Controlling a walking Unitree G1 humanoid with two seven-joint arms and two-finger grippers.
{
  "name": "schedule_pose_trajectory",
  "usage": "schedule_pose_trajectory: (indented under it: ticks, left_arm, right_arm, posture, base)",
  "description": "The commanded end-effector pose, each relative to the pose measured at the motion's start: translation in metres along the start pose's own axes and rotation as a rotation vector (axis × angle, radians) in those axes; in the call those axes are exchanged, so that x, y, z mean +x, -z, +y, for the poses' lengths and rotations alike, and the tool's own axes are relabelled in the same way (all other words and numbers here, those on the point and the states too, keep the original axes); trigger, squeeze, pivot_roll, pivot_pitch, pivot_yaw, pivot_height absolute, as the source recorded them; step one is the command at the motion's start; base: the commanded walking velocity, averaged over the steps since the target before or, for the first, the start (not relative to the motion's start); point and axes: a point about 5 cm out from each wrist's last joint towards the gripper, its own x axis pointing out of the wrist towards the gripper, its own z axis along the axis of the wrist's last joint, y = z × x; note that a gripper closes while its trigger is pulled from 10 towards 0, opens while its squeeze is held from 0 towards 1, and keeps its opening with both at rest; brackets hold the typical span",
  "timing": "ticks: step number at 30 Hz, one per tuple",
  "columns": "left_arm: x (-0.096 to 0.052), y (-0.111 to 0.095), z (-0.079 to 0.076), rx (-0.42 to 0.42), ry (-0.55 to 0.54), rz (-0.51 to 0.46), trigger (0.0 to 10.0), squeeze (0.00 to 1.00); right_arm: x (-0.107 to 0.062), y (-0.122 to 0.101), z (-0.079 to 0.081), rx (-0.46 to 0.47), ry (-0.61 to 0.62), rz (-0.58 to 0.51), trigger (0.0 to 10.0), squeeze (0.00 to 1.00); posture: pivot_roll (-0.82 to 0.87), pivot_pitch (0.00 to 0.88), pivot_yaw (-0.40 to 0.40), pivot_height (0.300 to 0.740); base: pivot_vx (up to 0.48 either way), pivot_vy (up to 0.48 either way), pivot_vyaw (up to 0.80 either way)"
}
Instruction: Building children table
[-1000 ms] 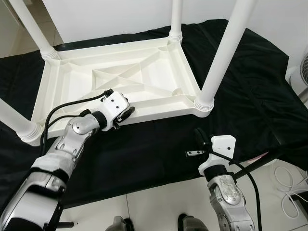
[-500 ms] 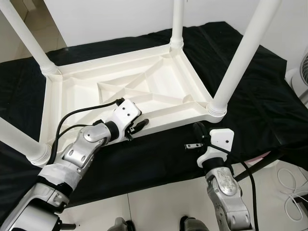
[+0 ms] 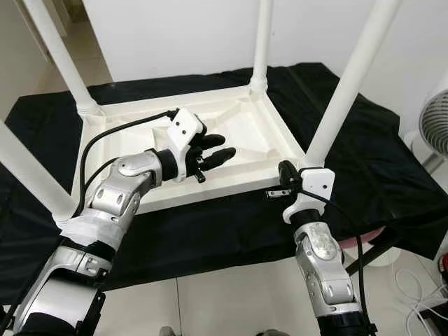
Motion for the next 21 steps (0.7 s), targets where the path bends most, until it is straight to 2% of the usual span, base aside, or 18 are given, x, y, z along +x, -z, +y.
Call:
schedule_pose_trajectory:
  ticks: [1, 6, 7, 8, 10, 11, 14, 15, 16, 17, 20, 21]
  left_arm:
    - [-0.005, 0.004, 0.007, -0.032, -0.198, 0.003, 10.0, 0.0]
    - [-0.012, 0.017, 0.002, -0.104, -0.241, 0.015, 10.0, 0.0]
    - [-0.012, 0.02, 0.0, -0.129, -0.244, 0.013, 10.0, 0.0]
    - [-0.013, 0.023, -0.003, -0.151, -0.25, 0.011, 10.0, 0.93]
    - [-0.013, 0.023, -0.003, -0.151, -0.25, 0.011, 10.0, 0.93]
    - [-0.013, 0.025, -0.005, -0.164, -0.252, 0.009, 10.0, 1.0]
    - [-0.014, 0.029, -0.008, -0.198, -0.301, 0.001, 10.0, 1.0]
    - [-0.015, 0.033, -0.01, -0.203, -0.32, 0.019, 10.0, 1.0]
    - [-0.015, 0.035, -0.011, -0.205, -0.33, 0.033, 10.0, 1.0]
    - [-0.016, 0.038, -0.014, -0.199, -0.321, 0.053, 10.0, 0.0]
    - [-0.018, 0.044, -0.021, -0.189, -0.294, 0.081, 10.0, 0.0]
    - [-0.02, 0.05, -0.029, -0.189, -0.242, 0.111, 10.0, 0.0]
  right_arm:
    - [0.004, 0.002, 0.003, 0.008, -0.016, -0.001, 10.0, 0.0]
    - [0.011, 0.003, 0.004, 0.034, -0.044, -0.005, 10.0, 0.0]
    - [0.012, 0.003, 0.003, 0.036, -0.044, -0.005, 10.0, 0.29]
    - [0.013, 0.003, 0.002, 0.063, -0.052, -0.007, 10.0, 1.0]
    - [0.013, 0.003, 0.002, 0.063, -0.052, -0.007, 10.0, 1.0]
    - [0.014, 0.003, 0.001, 0.082, -0.057, -0.01, 10.0, 1.0]
    - [0.016, 0.002, -0.003, 0.049, -0.034, -0.019, 10.0, 1.0]
    - [0.016, 0.004, -0.005, 0.031, -0.02, -0.015, 10.0, 0.89]
    - [0.017, 0.004, -0.007, 0.021, -0.011, -0.012, 10.0, 0.89]
    - [0.016, 0.005, -0.008, 0.018, -0.01, -0.009, 10.0, 0.0]
    - [0.015, 0.006, -0.009, 0.016, -0.009, -0.007, 10.0, 0.0]
    - [0.014, 0.007, -0.01, 0.014, -0.005, -0.006, 10.0, 0.0]
  posture:
    - [-0.07, 0.0, 0.013, 0.74]
    - [-0.05, 0.0, -0.004, 0.74]
    - [-0.05, 0.0, -0.01, 0.74]
    - [-0.05, 0.0, -0.01, 0.74]
    - [-0.05, 0.0, -0.01, 0.74]
    - [-0.05, 0.0, -0.014, 0.74]
    - [-0.05, 0.0, -0.012, 0.74]
    - [-0.06, 0.0, -0.011, 0.74]
    - [-0.06, 0.0, -0.011, 0.74]
    - [-0.06, 0.0, -0.008, 0.74]
    - [-0.06, 0.0, -0.005, 0.74]
    - [-0.07, 0.0, -0.005, 0.74]
  base:
    - [0.0, 0.0, 0.0]
    - [0.0, 0.0, 0.0]
    - [0.0, 0.0, 0.0]
    - [0.0, 0.0, 0.0]
    - [0.0, 0.0, 0.0]
    - [0.0, 0.0, 0.0]
    - [0.0, 0.0, 0.0]
    - [0.0, 0.0, 0.0]
    - [0.0, 0.0, 0.0]
    - [0.0, 0.0, 0.0]
    - [0.0, 0.0, 0.0]
    - [0.0, 0.0, 0.0]
